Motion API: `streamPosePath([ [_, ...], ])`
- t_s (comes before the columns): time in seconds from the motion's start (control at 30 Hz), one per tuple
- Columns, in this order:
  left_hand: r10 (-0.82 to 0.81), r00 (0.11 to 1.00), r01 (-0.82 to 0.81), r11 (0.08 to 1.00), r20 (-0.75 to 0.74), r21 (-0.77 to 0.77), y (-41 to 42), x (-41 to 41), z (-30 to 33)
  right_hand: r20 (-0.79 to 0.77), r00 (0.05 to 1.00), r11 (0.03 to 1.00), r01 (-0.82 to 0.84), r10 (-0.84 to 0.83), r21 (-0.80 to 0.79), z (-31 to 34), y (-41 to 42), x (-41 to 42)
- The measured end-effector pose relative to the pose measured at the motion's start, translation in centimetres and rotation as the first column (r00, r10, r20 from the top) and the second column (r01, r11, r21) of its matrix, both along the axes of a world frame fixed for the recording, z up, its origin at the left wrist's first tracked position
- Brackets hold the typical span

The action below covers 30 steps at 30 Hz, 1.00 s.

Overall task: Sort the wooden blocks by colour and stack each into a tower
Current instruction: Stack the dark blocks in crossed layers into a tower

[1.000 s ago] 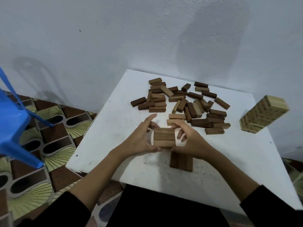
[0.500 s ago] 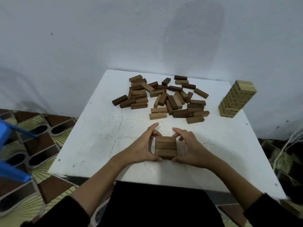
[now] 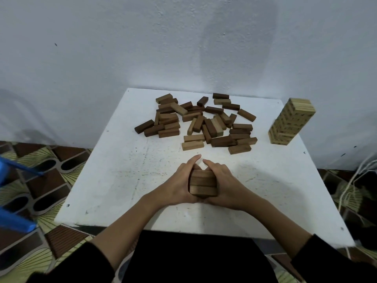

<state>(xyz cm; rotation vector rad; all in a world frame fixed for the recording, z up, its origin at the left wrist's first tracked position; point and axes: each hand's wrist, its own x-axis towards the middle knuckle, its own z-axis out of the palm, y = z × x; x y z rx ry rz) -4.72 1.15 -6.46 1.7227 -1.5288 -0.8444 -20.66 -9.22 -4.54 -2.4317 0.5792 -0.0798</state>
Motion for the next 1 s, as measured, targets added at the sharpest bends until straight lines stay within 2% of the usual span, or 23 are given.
streamPosePath([
  [0.47, 0.054, 0.998, -0.055, 0.998, -0.044, -0.007, -1.3, 0.2, -0.3, 0.053, 0.995, 0.994, 0.079, -0.083, 0.072, -0.1, -0.9, 0.7],
  [0.63, 0.163, 0.985, -0.162, 0.987, 0.059, -0.022, 0.0, -0.3, -0.3, 0.025, 0.977, 0.971, 0.207, -0.211, 0.117, -0.6, -0.2, 0.1],
  [0.7, 0.196, 0.963, -0.186, 0.980, 0.185, -0.073, 0.7, -0.8, -0.4, 0.011, 0.969, 0.967, 0.247, -0.248, 0.061, -0.9, 0.4, -0.6],
  [0.8, 0.195, 0.905, -0.179, 0.981, 0.378, -0.078, 1.4, -1.5, -1.1, -0.057, 0.968, 0.963, 0.237, -0.246, -0.126, -1.5, 1.6, -1.6],
  [0.87, 0.182, 0.875, -0.185, 0.982, 0.448, -0.038, 1.5, -1.6, -1.5, -0.100, 0.966, 0.950, 0.211, -0.239, -0.232, -2.0, 2.0, -1.7],
  [1.0, 0.147, 0.842, -0.173, 0.985, 0.519, 0.003, 1.2, -1.8, -1.5, -0.128, 0.960, 0.922, 0.196, -0.251, -0.335, -3.0, 2.0, -1.6],
])
